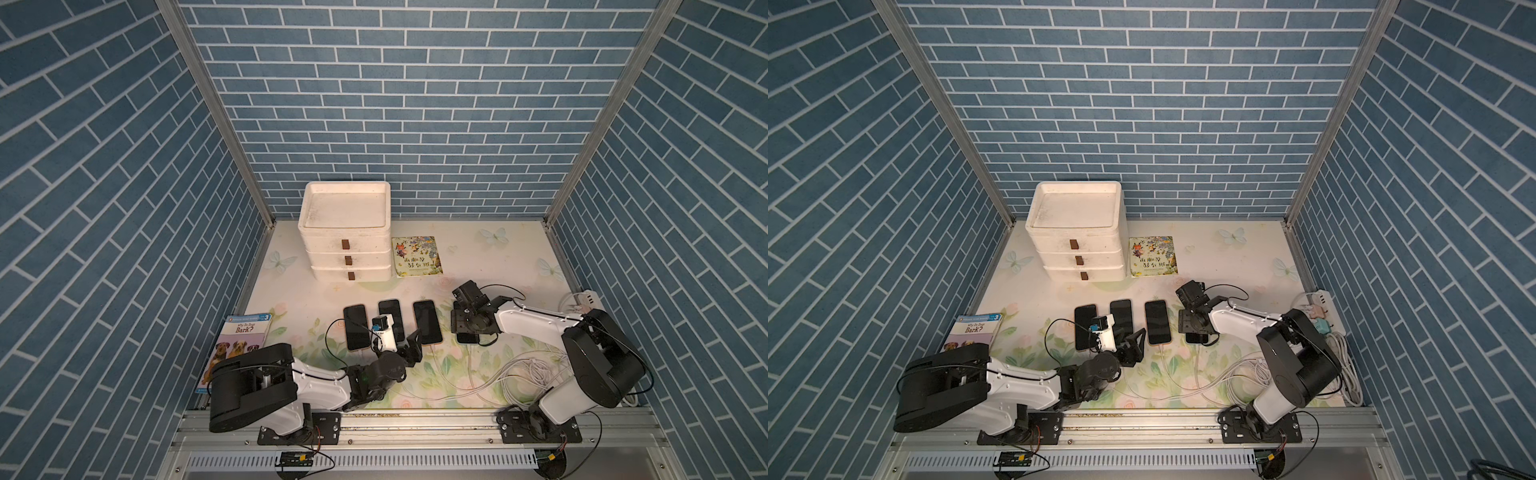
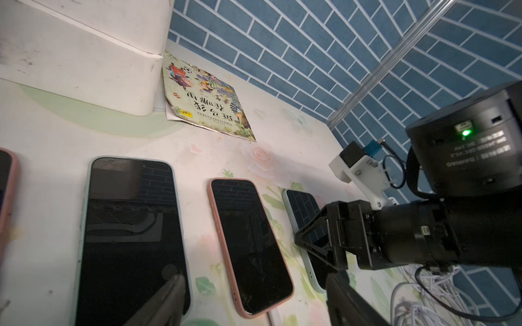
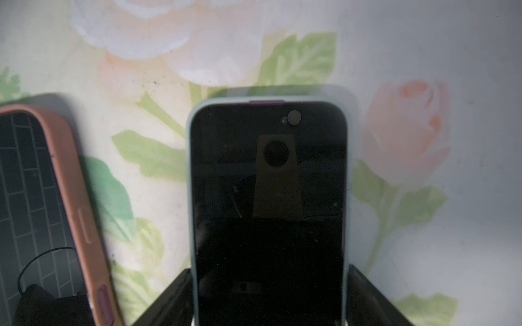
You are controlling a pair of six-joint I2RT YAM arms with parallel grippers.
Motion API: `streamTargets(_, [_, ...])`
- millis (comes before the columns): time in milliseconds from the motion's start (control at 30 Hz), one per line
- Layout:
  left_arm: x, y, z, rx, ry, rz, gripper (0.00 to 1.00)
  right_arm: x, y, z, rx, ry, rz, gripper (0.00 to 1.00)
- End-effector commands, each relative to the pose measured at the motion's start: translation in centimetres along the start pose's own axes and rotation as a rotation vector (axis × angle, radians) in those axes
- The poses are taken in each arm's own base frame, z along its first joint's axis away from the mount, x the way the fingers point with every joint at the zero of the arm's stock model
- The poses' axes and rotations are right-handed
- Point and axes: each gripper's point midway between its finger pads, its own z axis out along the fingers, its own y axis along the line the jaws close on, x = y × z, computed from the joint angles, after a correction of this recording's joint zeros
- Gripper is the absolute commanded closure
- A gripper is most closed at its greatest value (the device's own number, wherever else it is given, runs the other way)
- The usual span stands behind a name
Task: Unplug the charging cable from the phone
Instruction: Pick up the phone at the center of the board, then remove the charging cable from the phone.
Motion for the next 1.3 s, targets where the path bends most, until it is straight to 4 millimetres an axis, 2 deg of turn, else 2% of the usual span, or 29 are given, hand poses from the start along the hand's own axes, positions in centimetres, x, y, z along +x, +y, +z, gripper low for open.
streamTargets(0, [0.2,-2.1,0.5,0.079,-0.004,0.018,0.32,-0.4,-0.5,-0.4,0.012,-0.036,0.014,0.50])
streamTargets(133, [0.7,-3.7,0.8,0.171,-0.008,-0.001,0.45,-1.8,-0.4,-2.2,-0.010,-0.116,0.026,0.76])
streamTargets(200, [1.3,-4.7,0.9,0.235,0.002,0.018,0.50,-2.7,-0.3,-3.4,-0.038,-0.169,0.035,0.82])
streamTargets(300, [2.2,-5.7,1.1,0.280,0.021,0.031,0.50,-3.4,0.0,-4.8,-0.077,-0.227,0.037,0.83])
streamTargets(467, [3.6,-7.3,0.8,0.361,0.031,0.049,0.39,-4.5,0.3,-6.7,-0.120,-0.303,0.035,0.84])
streamTargets(567, [4.4,-8.2,0.8,0.402,0.044,0.051,0.37,-4.7,0.4,-7.1,-0.135,-0.328,0.035,0.84])
streamTargets(867, [7.1,-10.6,1.1,0.475,0.102,0.108,0.38,-5.4,0.8,-8.1,-0.174,-0.369,0.048,0.86])
streamTargets(1100, [9.5,-10.6,2.1,0.460,0.163,0.145,0.39,-5.7,0.9,-9.0,-0.196,-0.390,0.066,0.86])
streamTargets(1167, [10.0,-11.2,2.4,0.472,0.174,0.145,0.40,-5.6,0.9,-8.9,-0.198,-0.385,0.073,0.87])
streamTargets(1267, [10.7,-11.5,2.9,0.472,0.187,0.149,0.45,-5.3,0.9,-8.9,-0.212,-0.389,0.088,0.88])
